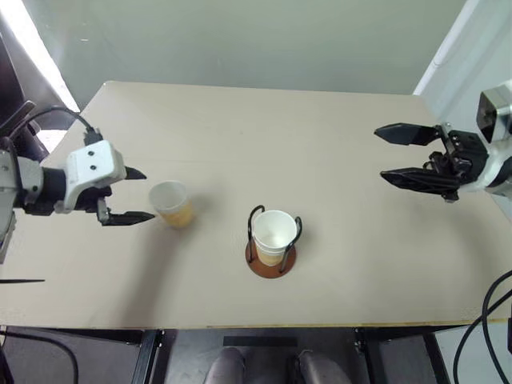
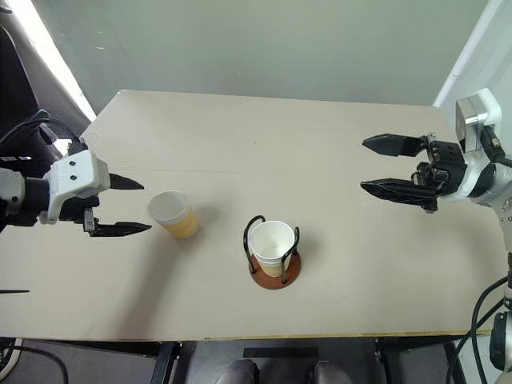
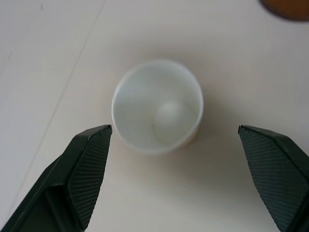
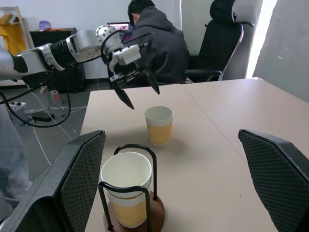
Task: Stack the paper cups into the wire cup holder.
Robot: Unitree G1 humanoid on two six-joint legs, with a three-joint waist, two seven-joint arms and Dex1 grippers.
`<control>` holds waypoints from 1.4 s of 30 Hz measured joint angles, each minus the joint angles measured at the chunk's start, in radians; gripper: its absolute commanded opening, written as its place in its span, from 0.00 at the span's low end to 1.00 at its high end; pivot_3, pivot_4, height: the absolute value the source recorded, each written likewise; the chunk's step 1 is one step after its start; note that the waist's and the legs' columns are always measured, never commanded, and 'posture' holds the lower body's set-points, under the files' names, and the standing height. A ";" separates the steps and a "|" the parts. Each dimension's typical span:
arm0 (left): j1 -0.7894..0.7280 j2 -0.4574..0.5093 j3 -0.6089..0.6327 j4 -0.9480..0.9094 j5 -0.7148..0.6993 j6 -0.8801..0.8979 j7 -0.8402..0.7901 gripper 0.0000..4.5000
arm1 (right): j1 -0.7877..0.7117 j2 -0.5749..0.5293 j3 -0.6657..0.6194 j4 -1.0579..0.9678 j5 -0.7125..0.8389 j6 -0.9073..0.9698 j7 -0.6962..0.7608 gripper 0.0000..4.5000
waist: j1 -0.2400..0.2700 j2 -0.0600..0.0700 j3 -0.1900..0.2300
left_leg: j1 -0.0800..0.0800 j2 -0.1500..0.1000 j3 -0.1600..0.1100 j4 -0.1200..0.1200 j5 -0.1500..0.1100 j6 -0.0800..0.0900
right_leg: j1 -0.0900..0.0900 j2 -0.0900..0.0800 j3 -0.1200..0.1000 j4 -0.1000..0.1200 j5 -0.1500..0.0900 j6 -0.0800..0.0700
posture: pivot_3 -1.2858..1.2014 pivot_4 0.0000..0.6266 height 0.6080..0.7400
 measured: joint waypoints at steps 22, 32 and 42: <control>-0.198 -0.187 -0.236 0.183 0.198 -0.120 -0.048 0.03 | 0.034 -0.009 -0.016 -0.042 -0.028 -0.001 -0.027 1.00 | 0.000 0.000 0.000 | -0.003 0.000 -0.003 0.006 0.000 0.001 | 0.000 0.001 0.001 -0.001 0.002 0.005 | 0.52 0.24 1.00; -0.251 -0.177 -0.177 0.139 0.072 -0.022 -0.128 0.01 | 0.029 -0.010 -0.018 -0.040 -0.044 -0.003 -0.024 1.00 | 0.009 0.000 0.000 | -0.004 -0.001 -0.003 0.009 0.000 0.001 | 0.000 0.001 0.000 -0.001 0.002 0.006 | 0.52 0.24 1.00; -0.655 -0.284 -0.192 -0.036 -0.380 0.228 -0.225 0.01 | 0.141 -0.142 -0.068 -0.172 0.019 0.065 0.121 1.00 | 0.030 0.000 0.000 | -0.009 -0.008 0.004 0.015 -0.001 0.005 | 0.002 -0.003 0.001 -0.001 0.002 0.014 | 0.52 0.24 1.00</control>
